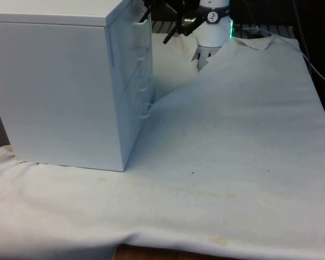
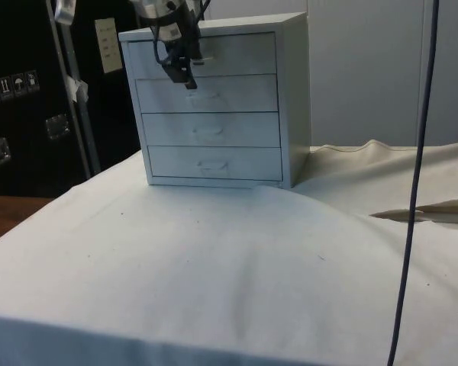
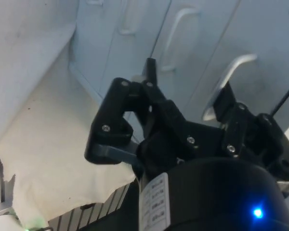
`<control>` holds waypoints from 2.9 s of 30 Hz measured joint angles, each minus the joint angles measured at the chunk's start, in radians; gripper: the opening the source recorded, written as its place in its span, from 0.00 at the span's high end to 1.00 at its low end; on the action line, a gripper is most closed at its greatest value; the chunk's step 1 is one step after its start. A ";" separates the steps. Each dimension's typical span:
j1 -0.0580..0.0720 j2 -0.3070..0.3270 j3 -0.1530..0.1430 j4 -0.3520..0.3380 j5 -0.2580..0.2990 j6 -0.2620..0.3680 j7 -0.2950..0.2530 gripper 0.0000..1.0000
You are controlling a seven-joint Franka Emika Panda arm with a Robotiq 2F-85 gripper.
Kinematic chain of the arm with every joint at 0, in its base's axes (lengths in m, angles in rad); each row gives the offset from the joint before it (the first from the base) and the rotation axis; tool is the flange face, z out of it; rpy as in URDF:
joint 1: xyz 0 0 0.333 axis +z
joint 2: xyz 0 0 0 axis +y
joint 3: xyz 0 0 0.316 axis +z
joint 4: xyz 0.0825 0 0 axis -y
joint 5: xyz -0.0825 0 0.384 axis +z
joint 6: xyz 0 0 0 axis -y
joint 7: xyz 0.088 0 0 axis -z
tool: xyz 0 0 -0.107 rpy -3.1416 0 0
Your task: Open the drawer, then close it.
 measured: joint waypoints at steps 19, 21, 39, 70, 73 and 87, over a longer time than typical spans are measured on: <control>0.001 0.000 -0.004 0.013 -0.023 -0.025 0.004 1.00; 0.001 0.000 -0.004 0.014 -0.023 -0.026 0.004 1.00; 0.018 0.017 0.059 0.050 -0.079 -0.111 0.083 1.00; 0.035 0.097 0.181 0.134 -0.115 -0.242 0.207 1.00; 0.037 0.105 0.192 0.138 -0.115 -0.247 0.222 1.00; 0.043 0.144 0.247 0.185 -0.117 -0.305 0.267 1.00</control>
